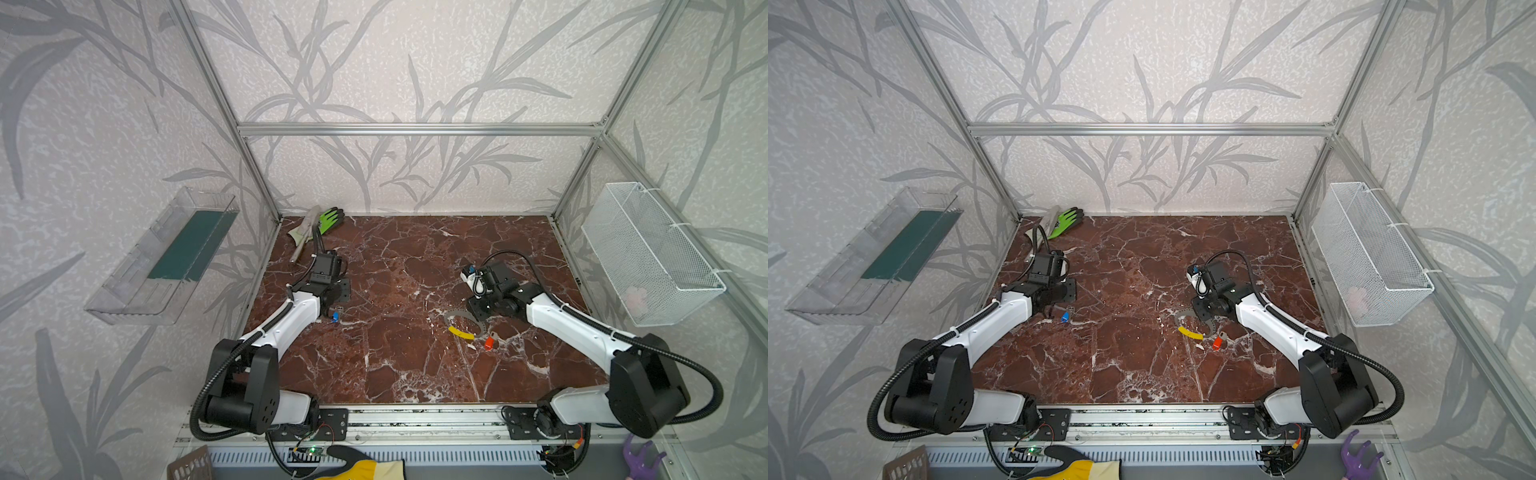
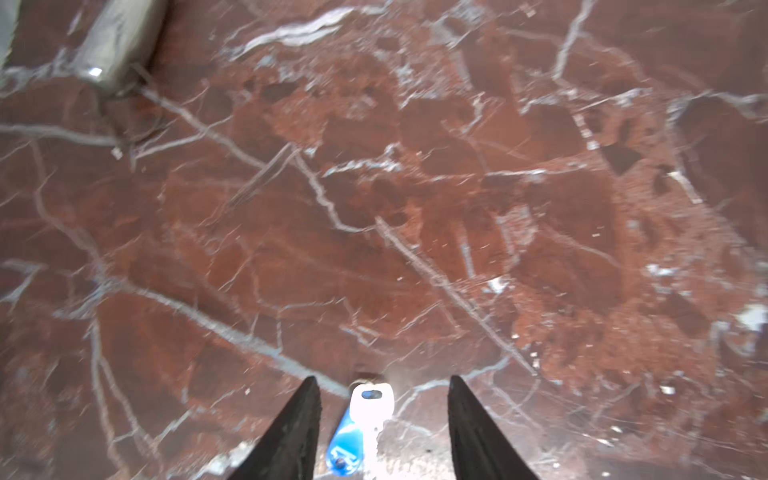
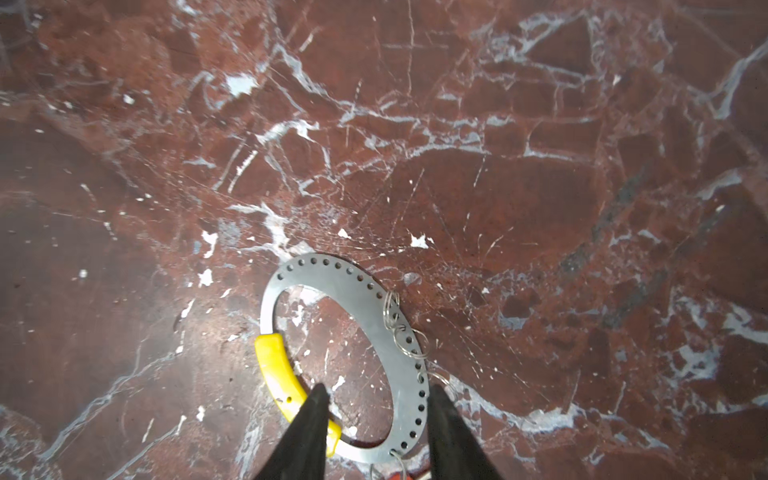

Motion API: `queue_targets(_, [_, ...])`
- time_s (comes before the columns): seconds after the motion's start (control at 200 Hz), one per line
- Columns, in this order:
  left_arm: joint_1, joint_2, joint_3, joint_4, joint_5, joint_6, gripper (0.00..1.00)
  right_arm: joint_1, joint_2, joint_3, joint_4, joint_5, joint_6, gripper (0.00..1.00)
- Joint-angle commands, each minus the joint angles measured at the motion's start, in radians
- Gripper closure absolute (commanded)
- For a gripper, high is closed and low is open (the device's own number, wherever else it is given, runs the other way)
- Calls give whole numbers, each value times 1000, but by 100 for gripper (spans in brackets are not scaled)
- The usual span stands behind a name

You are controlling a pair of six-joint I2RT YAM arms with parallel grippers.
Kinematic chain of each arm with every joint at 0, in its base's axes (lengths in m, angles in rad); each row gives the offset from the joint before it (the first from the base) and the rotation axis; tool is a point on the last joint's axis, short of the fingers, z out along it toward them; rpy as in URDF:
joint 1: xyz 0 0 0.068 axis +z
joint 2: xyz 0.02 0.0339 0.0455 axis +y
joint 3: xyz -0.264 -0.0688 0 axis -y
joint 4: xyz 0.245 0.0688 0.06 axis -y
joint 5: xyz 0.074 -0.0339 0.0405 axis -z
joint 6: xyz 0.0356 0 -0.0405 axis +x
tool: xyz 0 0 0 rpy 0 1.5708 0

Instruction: Put the keys on the keyring

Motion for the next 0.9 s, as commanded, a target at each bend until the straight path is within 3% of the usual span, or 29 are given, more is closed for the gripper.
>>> queue_targets(0.0, [0,-2,34,31,60,11,49,2,36,43,-47,55,17,61])
queue_targets(0.365, [1,-5,-5,67,25,36,49,2,178,109,-65,25,5,68])
queue_targets(0.895, [1,23,12,75,71,54,49,11,319,188,-105,38,-11,74])
